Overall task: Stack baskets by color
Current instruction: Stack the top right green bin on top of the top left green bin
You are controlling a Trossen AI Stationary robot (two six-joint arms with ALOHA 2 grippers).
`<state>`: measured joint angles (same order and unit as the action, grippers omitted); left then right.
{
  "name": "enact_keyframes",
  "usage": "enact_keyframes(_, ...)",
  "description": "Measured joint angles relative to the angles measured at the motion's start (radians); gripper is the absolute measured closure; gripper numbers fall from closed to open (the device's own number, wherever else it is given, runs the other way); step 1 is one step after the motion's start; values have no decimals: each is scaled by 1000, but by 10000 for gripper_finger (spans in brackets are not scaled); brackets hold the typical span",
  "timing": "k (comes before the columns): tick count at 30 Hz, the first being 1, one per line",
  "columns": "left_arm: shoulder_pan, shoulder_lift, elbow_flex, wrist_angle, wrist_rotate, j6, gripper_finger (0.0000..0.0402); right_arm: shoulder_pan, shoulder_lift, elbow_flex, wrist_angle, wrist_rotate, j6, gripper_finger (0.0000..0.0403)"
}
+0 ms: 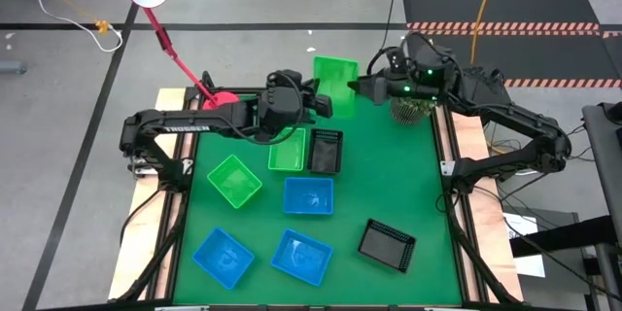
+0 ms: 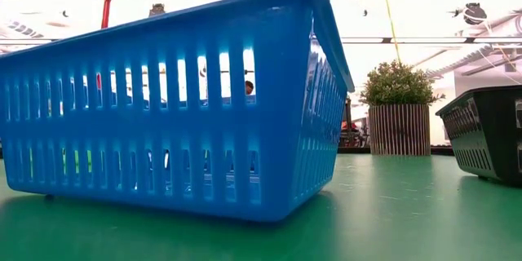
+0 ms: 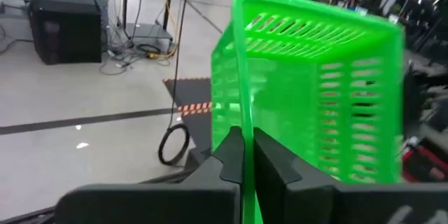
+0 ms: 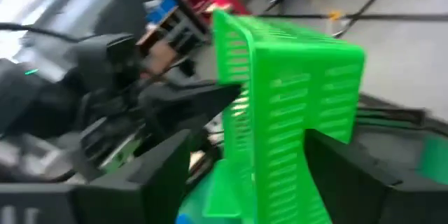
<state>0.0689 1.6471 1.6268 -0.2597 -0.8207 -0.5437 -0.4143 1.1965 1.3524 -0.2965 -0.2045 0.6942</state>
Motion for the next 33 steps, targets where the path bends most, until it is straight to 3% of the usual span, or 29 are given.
enact_keyframes(6,19,-102,1,-120,77,-51,389,-12,-3,1,62,-199,-5,88)
enact_keyframes(11,51,-207,2,-237,123,-104,394,-9,-15,0,112,-373,-19,87)
enact_keyframes(14,66,-251,4,-277,129,-138,392,-9,-19,0,116,-420,-27,92)
enact_keyframes(20,130,-342,-1,-436,270,-237,394,-9,-26,0,93,-434,-37,100)
enact_keyframes(33,192,-532,1,-540,438,-498,394,-9,-68,-1,-26,-431,-101,101)
